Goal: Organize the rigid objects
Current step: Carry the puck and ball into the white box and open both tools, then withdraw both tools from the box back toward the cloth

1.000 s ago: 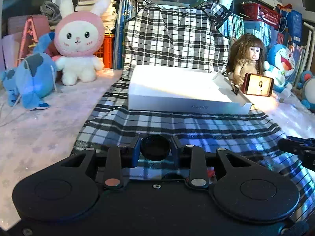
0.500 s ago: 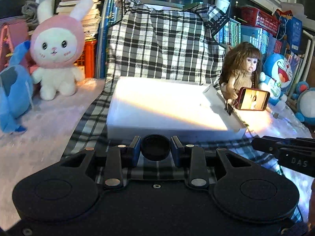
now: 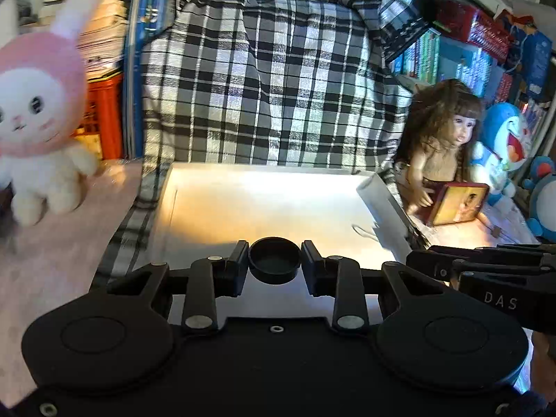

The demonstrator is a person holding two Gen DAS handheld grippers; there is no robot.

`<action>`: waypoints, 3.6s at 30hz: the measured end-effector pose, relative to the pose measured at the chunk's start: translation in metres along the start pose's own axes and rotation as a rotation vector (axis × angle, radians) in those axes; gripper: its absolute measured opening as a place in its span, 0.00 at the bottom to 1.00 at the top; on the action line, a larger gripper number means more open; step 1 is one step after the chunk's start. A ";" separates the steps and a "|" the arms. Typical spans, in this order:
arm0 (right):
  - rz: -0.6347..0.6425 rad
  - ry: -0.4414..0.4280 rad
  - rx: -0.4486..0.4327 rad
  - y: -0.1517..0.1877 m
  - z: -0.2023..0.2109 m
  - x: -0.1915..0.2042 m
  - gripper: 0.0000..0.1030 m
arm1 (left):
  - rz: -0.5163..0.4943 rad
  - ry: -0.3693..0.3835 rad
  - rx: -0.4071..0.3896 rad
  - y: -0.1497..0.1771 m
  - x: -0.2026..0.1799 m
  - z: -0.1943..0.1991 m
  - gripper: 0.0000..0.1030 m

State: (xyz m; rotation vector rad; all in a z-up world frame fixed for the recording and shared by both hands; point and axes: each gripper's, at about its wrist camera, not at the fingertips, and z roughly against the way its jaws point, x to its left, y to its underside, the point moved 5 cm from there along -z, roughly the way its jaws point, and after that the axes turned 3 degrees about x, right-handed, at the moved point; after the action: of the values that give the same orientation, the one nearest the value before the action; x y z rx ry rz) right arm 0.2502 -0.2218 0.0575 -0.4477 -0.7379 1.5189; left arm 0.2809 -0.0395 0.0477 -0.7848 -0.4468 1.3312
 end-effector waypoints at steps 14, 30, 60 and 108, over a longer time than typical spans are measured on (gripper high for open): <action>-0.102 0.012 0.120 -0.025 -0.084 -0.019 0.27 | 0.095 -0.036 0.126 -0.008 0.016 -0.087 0.30; -0.106 0.030 0.153 -0.016 -0.111 -0.020 0.26 | 0.055 -0.036 0.136 -0.004 0.010 -0.108 0.30; 0.025 0.007 -0.038 0.017 -0.012 -0.003 0.74 | 0.029 0.019 -0.027 0.035 0.014 0.010 0.75; 0.139 0.048 -0.308 0.193 0.125 0.018 1.00 | -0.075 -0.042 -0.194 0.231 -0.020 0.147 0.83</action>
State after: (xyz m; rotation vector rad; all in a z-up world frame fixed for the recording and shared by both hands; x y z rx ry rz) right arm 0.0227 -0.2197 0.0172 -0.7770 -0.9224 1.5216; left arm 0.0158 -0.0122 -0.0179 -0.8928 -0.6401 1.2480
